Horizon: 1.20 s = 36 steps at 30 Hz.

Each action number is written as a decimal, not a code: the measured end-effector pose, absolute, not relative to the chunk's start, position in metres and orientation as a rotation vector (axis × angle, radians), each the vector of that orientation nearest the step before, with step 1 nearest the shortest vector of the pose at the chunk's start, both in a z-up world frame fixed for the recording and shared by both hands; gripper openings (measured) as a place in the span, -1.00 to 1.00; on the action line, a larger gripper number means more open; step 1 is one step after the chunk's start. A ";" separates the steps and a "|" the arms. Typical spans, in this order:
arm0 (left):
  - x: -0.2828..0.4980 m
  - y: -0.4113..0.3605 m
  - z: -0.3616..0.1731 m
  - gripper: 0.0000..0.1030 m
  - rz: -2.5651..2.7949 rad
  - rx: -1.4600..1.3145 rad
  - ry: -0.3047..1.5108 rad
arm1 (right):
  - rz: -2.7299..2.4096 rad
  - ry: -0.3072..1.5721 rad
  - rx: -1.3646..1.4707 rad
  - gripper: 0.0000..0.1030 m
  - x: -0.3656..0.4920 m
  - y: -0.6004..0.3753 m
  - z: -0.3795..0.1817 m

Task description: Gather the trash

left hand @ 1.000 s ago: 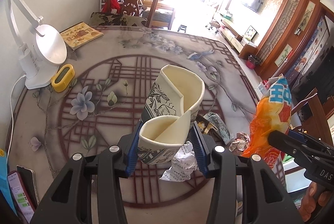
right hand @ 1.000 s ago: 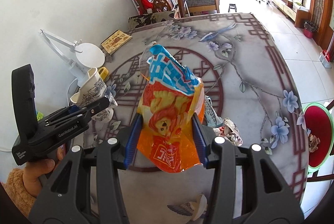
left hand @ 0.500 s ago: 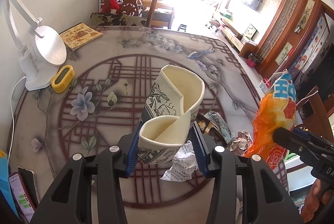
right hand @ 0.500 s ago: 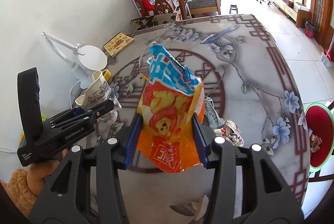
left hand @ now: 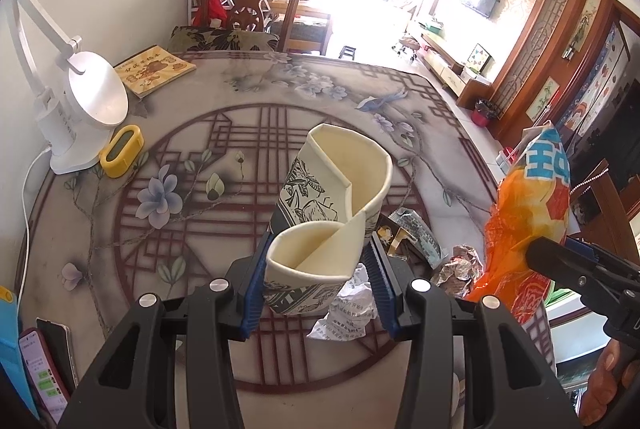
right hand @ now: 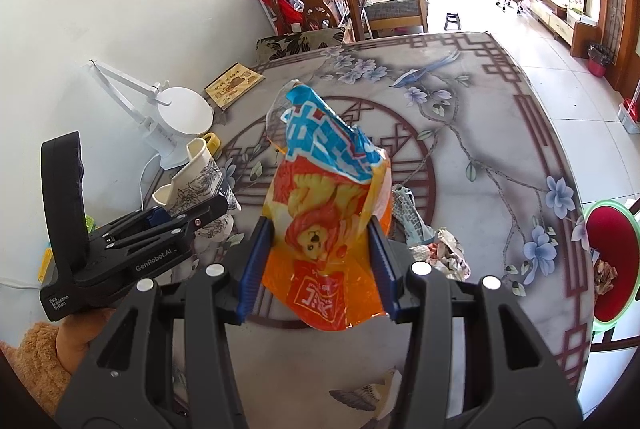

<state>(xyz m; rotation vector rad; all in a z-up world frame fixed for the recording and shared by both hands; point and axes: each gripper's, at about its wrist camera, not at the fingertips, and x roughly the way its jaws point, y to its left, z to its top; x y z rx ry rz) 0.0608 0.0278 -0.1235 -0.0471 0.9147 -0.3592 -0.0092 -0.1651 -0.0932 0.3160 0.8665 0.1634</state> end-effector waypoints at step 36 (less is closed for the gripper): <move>-0.002 -0.151 -0.106 -0.17 -0.453 0.015 0.906 | 0.093 0.819 0.435 -0.08 -0.077 -0.352 -0.102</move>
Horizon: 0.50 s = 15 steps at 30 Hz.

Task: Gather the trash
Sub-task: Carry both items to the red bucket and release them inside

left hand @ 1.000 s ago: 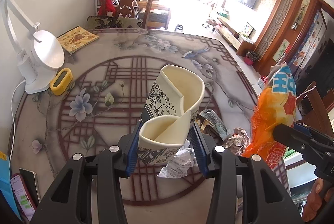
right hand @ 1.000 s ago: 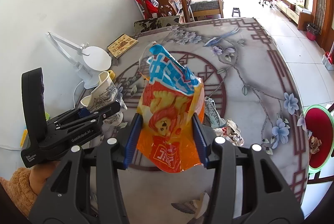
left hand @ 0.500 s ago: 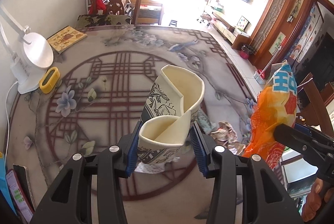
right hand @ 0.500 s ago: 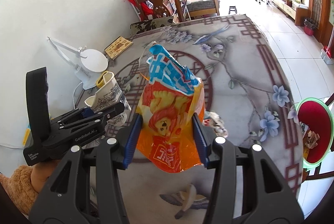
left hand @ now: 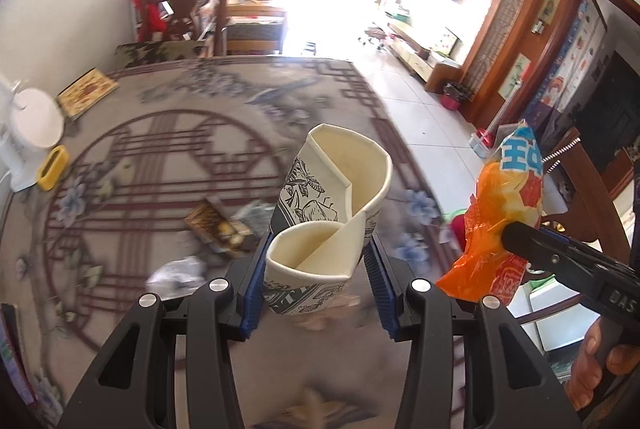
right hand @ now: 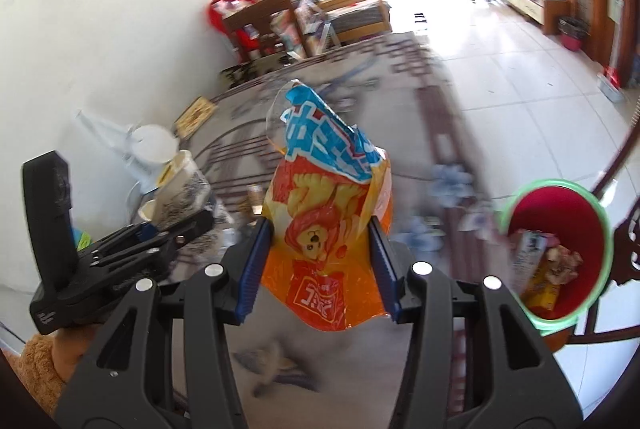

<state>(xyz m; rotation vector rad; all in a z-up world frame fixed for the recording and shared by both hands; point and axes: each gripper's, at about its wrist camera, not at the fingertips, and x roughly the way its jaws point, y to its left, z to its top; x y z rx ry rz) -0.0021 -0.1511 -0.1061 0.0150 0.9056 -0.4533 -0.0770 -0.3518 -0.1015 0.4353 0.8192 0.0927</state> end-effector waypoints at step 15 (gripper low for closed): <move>-0.020 -0.327 -0.116 -0.17 -0.717 0.159 0.941 | -0.341 0.877 0.532 0.42 -0.121 -0.544 -0.167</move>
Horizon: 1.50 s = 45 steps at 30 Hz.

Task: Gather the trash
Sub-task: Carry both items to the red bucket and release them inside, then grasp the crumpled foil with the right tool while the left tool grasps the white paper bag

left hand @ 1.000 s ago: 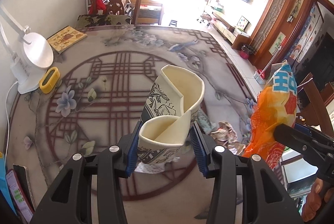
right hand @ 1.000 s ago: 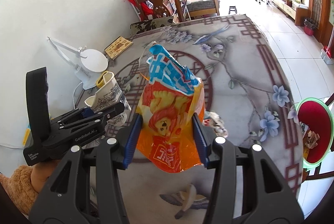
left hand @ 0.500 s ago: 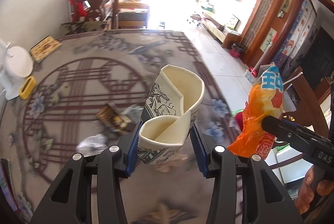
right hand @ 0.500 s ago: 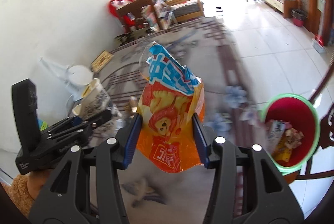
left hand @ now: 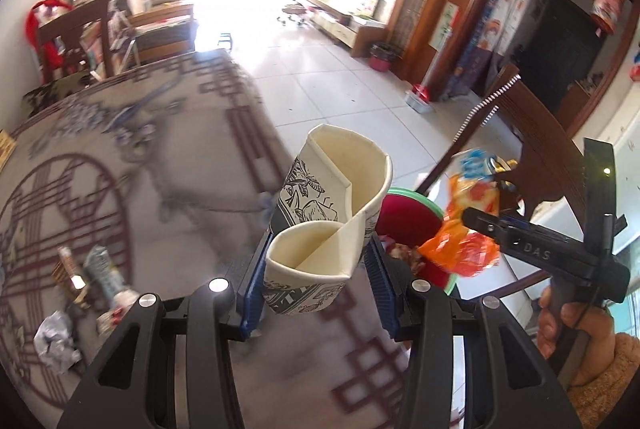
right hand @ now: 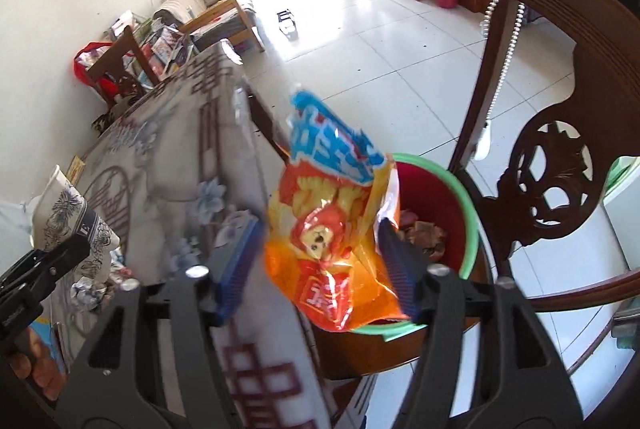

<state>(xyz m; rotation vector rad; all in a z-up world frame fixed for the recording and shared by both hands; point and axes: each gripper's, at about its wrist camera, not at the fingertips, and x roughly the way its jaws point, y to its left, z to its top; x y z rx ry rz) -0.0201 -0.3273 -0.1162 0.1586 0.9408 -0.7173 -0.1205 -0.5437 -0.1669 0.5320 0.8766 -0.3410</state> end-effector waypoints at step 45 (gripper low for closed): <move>0.028 -0.080 -0.138 0.54 -0.401 -0.052 0.979 | -0.092 0.955 0.489 0.57 -0.059 -0.336 -0.155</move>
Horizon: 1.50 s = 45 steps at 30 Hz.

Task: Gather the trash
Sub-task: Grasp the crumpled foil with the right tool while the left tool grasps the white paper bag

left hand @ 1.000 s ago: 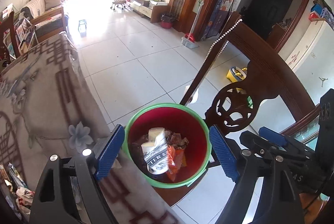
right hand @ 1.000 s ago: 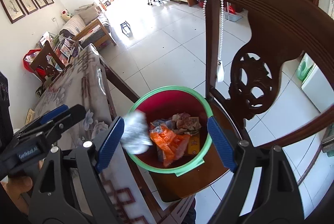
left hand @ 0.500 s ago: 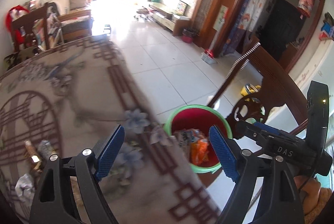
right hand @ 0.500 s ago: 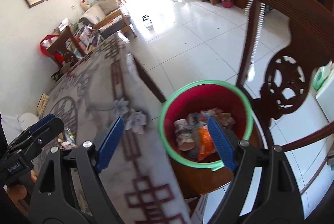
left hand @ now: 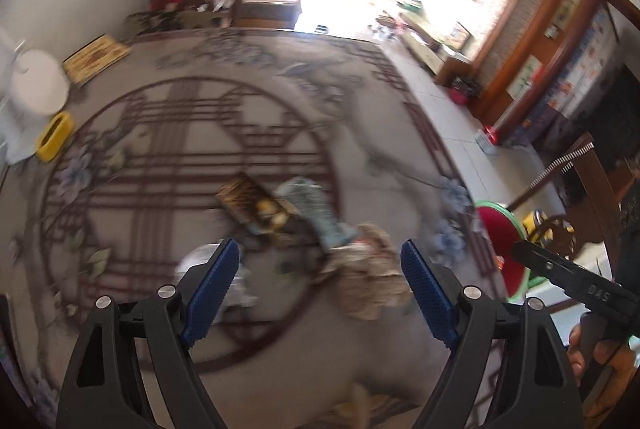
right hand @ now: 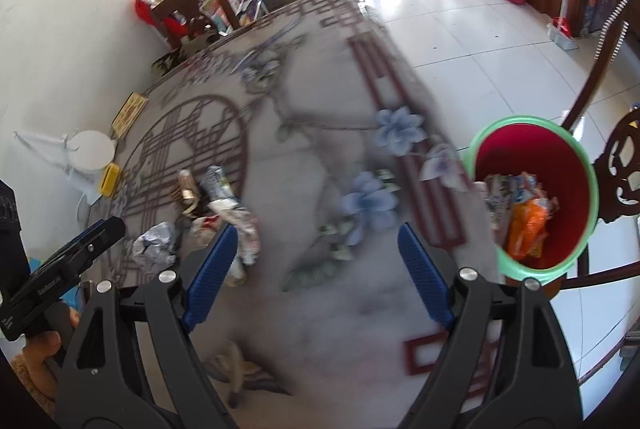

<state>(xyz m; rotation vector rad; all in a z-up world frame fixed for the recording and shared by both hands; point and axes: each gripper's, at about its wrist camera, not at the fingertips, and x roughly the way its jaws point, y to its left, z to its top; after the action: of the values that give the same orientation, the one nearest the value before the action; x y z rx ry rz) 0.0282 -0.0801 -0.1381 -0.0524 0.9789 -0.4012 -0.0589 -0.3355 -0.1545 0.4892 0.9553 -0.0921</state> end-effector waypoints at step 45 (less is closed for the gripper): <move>0.083 -0.023 -0.244 -0.09 -0.511 0.003 1.199 | -0.078 1.084 0.454 0.13 -0.025 -0.231 -0.183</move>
<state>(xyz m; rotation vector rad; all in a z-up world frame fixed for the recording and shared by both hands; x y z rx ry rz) 0.0832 -0.0234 -0.2440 0.0026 1.1985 -0.5106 -0.0250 -0.2308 -0.1831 0.4544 1.0841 -0.0779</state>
